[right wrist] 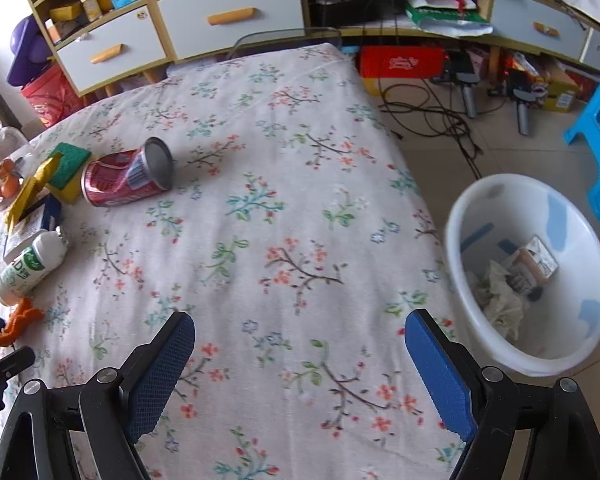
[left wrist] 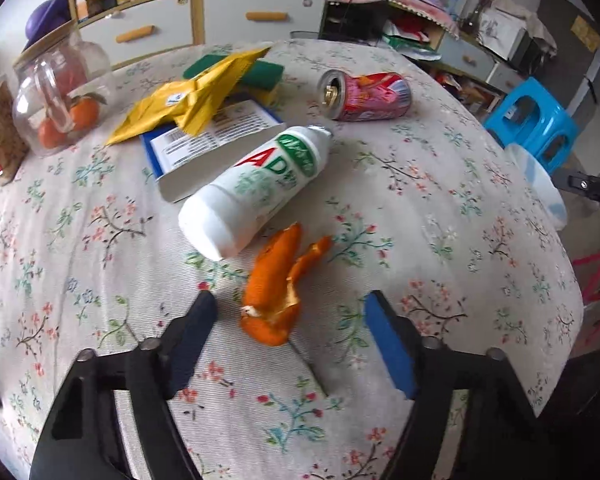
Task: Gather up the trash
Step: 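Move both grippers back to the table and grasp the orange peel with the left gripper, then grasp the white AD bottle with the right gripper while the left gripper holds the orange peel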
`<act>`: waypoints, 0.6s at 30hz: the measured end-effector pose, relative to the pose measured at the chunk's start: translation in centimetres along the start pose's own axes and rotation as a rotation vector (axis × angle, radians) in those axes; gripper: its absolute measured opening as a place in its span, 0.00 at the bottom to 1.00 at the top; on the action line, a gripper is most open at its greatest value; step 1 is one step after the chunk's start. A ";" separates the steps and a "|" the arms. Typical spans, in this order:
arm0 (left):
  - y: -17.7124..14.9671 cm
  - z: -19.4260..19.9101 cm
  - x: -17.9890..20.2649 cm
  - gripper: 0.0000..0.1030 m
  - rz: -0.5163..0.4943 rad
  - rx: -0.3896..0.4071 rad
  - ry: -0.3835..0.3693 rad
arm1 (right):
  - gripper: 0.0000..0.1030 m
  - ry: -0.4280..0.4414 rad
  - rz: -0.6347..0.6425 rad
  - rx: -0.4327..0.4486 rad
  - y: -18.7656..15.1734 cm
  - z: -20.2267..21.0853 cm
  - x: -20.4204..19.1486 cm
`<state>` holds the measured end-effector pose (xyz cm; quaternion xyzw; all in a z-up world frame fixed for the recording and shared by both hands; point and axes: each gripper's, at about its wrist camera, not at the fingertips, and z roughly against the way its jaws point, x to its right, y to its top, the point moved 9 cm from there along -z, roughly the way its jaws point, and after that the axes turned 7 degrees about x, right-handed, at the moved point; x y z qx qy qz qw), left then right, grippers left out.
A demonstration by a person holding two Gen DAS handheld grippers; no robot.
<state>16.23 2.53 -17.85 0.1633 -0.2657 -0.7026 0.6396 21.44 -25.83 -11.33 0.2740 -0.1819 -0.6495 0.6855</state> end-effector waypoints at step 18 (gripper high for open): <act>2.6 5.2 -2.2 0.24 0.142 0.092 -0.016 | 0.87 0.112 -0.035 -0.034 0.7 -2.1 -7.5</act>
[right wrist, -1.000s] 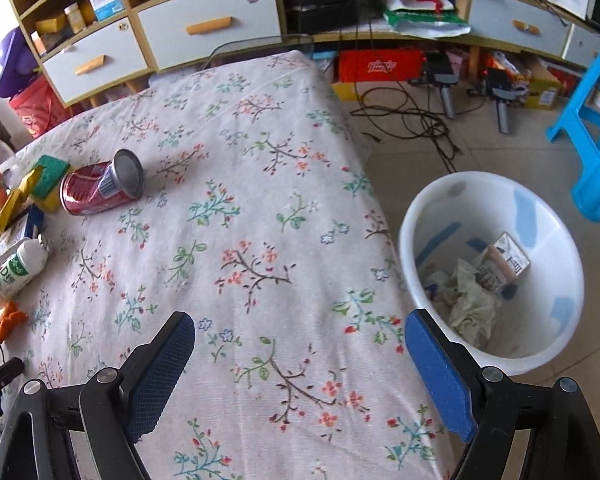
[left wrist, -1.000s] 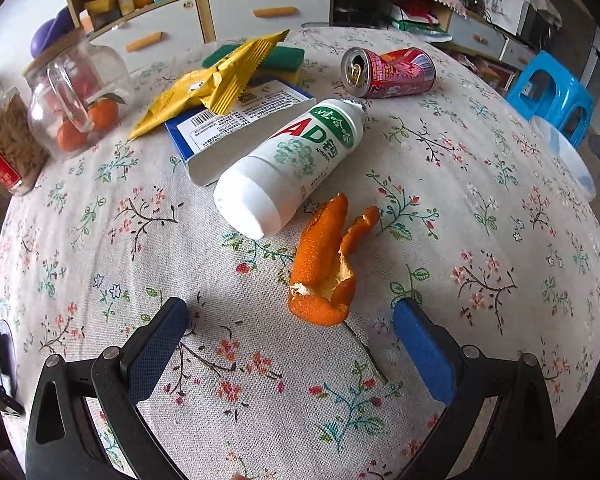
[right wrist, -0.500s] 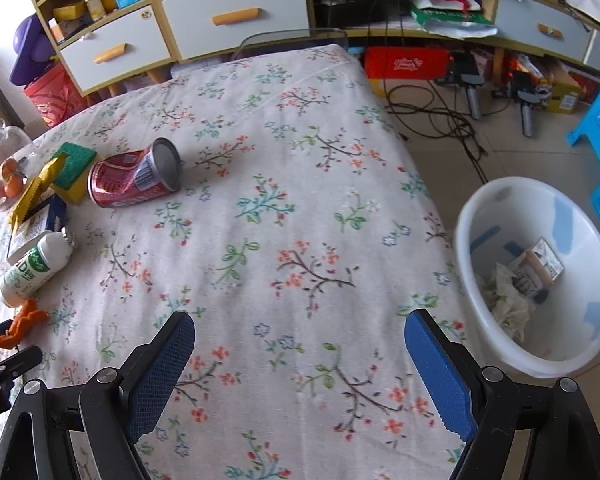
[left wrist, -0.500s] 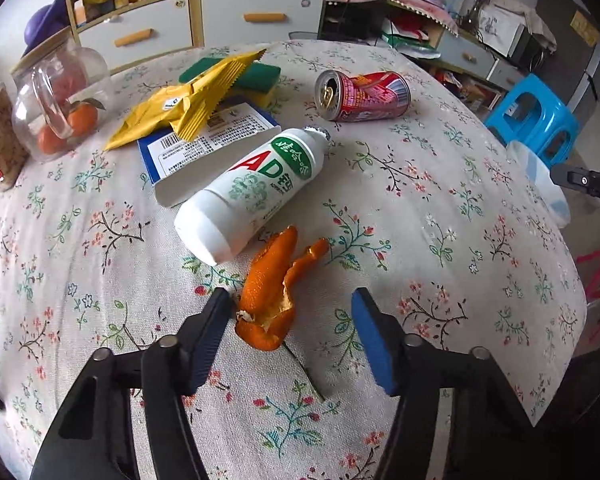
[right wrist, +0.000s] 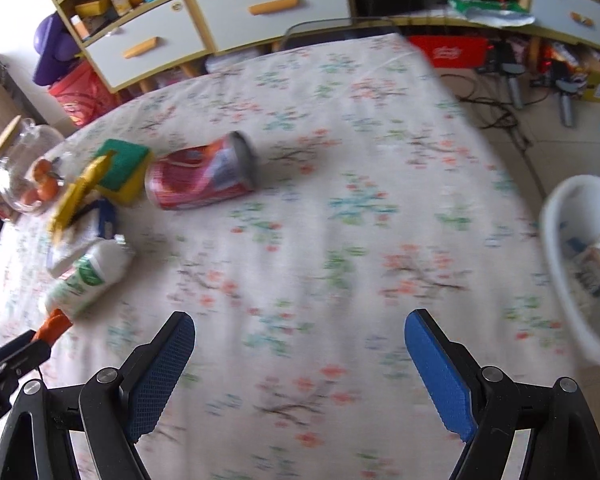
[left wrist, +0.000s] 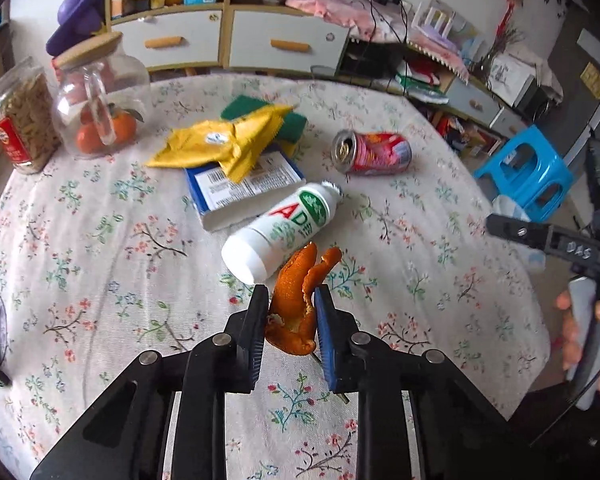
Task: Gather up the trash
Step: 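Grasp the white AD bottle with the right gripper while the left gripper holds the orange peel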
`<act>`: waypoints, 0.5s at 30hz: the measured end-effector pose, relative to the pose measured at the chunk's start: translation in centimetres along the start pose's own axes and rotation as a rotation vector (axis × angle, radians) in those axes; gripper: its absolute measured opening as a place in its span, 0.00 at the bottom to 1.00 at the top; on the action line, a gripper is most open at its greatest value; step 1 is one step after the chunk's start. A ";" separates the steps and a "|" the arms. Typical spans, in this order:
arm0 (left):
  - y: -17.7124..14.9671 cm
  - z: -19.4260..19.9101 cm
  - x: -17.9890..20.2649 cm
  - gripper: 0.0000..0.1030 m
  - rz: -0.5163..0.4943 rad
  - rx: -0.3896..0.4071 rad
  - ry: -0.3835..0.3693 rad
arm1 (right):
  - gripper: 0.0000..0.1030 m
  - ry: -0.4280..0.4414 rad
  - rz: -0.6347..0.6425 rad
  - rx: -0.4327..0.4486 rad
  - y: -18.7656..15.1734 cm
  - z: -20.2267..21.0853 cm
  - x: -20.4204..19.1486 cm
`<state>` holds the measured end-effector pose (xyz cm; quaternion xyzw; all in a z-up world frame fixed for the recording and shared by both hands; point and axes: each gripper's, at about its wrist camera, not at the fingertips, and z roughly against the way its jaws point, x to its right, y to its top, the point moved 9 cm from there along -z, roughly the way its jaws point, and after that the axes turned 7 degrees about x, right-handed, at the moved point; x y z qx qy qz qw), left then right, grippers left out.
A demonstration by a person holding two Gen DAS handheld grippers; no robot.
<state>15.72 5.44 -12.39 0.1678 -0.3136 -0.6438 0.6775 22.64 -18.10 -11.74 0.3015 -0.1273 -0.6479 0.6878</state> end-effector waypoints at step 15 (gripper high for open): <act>-0.5 1.9 -9.0 0.24 0.167 0.013 0.133 | 0.87 0.168 -0.023 -0.074 -1.0 -5.8 -13.9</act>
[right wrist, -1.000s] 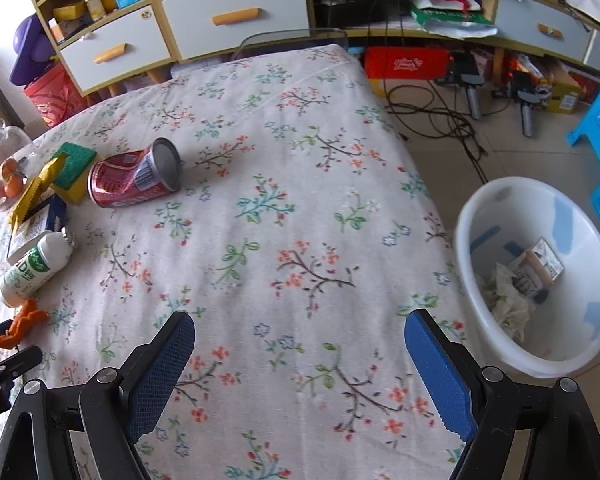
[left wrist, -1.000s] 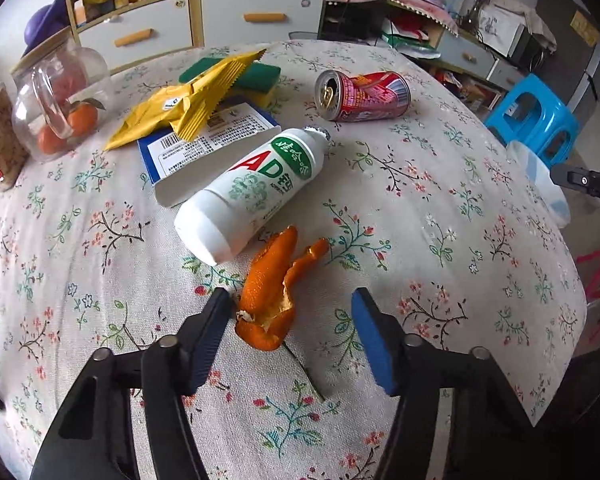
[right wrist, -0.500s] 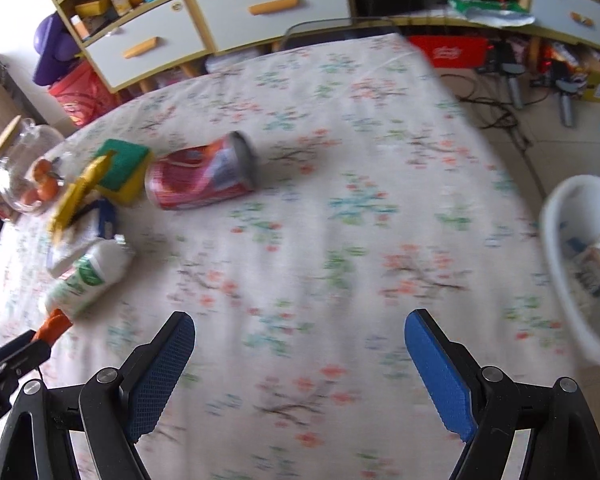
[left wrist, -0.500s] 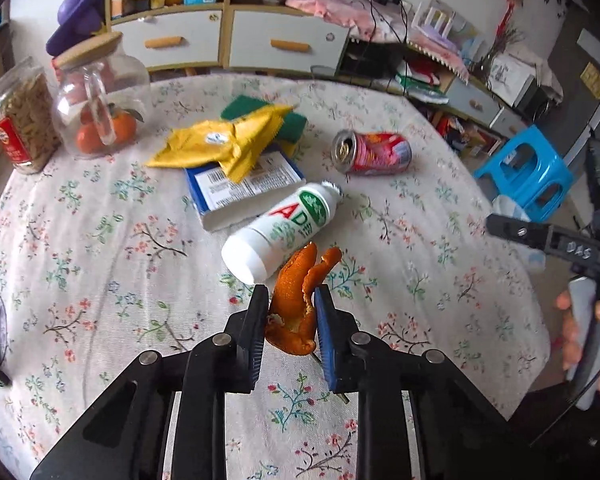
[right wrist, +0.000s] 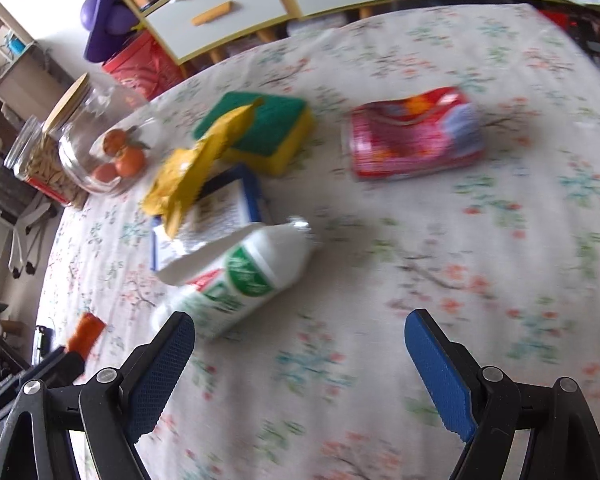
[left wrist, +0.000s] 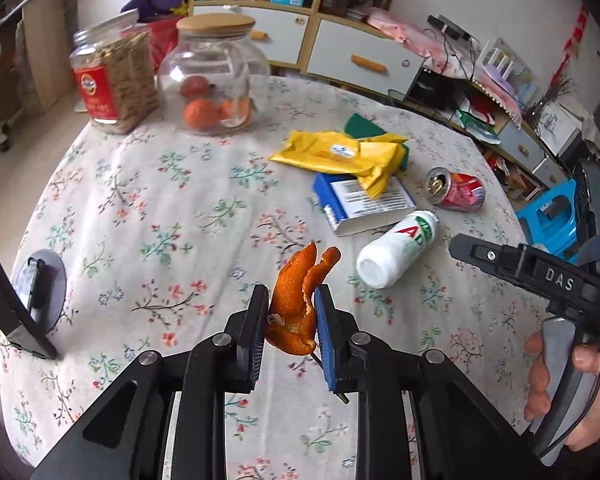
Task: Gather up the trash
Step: 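Grasp the white AD bottle with the right gripper while the left gripper holds the orange peel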
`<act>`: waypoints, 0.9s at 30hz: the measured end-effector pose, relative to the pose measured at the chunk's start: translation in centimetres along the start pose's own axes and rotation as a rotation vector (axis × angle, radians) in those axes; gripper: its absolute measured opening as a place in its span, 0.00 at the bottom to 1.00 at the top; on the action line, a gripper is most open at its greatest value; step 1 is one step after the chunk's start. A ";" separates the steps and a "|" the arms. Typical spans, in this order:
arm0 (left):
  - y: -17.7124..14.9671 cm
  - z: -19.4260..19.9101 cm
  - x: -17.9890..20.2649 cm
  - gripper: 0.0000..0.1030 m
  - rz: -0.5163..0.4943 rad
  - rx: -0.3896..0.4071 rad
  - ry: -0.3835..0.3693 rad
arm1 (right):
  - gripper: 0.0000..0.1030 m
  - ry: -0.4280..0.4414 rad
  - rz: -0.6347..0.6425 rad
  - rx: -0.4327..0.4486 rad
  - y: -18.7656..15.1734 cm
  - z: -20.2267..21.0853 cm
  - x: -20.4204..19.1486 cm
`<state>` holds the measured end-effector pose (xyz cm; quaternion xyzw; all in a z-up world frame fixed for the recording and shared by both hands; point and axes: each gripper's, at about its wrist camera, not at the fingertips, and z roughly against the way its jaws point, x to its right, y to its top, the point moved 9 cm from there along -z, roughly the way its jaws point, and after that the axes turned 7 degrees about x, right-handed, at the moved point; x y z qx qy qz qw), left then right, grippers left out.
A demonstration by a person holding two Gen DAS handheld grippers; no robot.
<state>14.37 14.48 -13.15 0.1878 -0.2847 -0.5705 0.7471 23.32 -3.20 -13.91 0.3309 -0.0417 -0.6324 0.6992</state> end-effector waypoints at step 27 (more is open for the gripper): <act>0.2 -0.4 -0.7 0.24 0.005 -0.021 0.010 | 0.48 -0.067 0.133 -0.061 -1.9 -4.4 -2.1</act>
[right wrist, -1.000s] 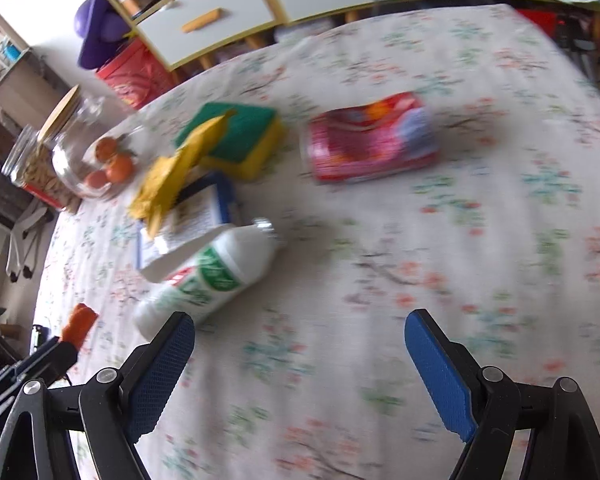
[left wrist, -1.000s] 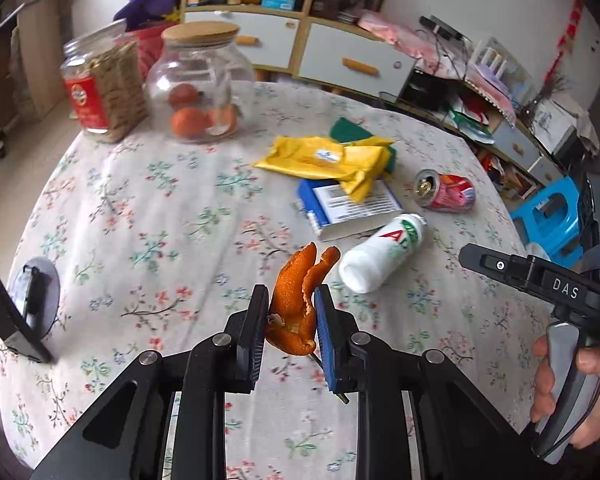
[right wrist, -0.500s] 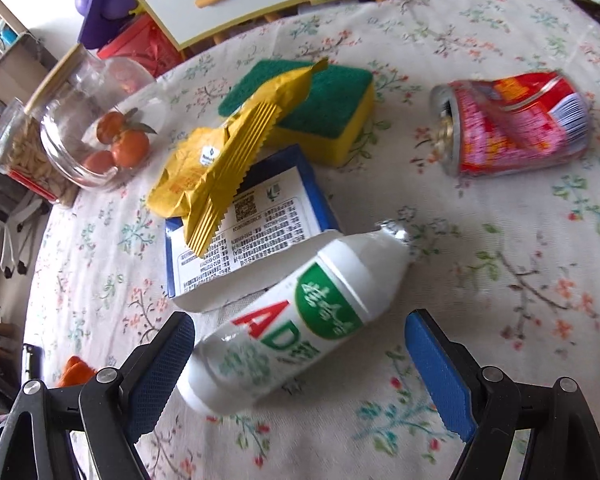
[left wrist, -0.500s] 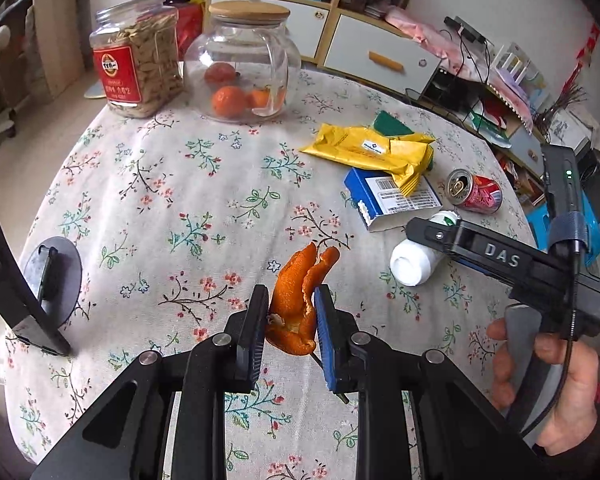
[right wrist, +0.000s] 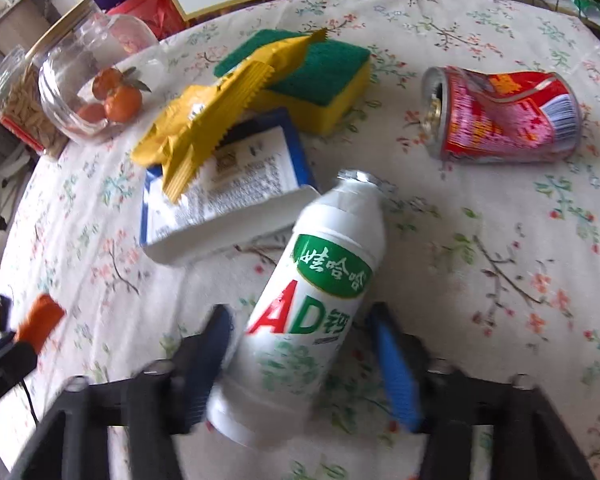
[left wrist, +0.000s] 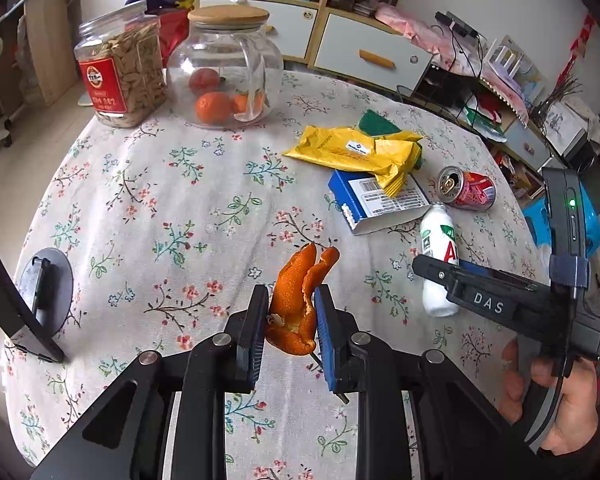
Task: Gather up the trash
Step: 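Grasp the white AD bottle with the right gripper while the left gripper holds the orange peel, then carry the white bottle over the bin and open the right gripper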
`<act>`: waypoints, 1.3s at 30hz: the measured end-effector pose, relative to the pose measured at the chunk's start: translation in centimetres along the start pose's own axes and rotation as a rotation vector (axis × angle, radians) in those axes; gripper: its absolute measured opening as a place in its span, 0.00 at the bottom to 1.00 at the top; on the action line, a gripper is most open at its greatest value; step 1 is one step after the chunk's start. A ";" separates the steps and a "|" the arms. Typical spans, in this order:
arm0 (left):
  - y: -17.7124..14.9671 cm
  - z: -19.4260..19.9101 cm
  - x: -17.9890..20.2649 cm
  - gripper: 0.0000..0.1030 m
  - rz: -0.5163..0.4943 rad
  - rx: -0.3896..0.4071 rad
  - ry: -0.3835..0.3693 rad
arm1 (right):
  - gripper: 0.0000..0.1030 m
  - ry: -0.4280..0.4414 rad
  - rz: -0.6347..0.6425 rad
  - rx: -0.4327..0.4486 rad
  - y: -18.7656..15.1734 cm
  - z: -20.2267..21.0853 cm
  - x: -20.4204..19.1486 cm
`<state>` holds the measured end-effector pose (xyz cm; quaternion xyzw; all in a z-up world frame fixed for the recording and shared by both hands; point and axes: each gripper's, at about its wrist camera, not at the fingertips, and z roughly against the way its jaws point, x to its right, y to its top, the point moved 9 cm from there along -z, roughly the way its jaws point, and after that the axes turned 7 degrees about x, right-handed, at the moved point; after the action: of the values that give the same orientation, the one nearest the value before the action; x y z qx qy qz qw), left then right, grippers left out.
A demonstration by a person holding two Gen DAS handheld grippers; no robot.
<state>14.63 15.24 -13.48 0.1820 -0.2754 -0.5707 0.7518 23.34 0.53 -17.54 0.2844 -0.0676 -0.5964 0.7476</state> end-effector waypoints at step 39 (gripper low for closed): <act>1.6 -1.0 20.9 0.24 -0.198 0.018 -0.206 | 0.38 -0.176 -0.202 0.145 1.3 13.6 22.6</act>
<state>20.56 -4.37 -9.07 0.1553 -0.3370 -0.6554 0.6579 24.79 -25.02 -10.99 0.2896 -0.1468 -0.6846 0.6526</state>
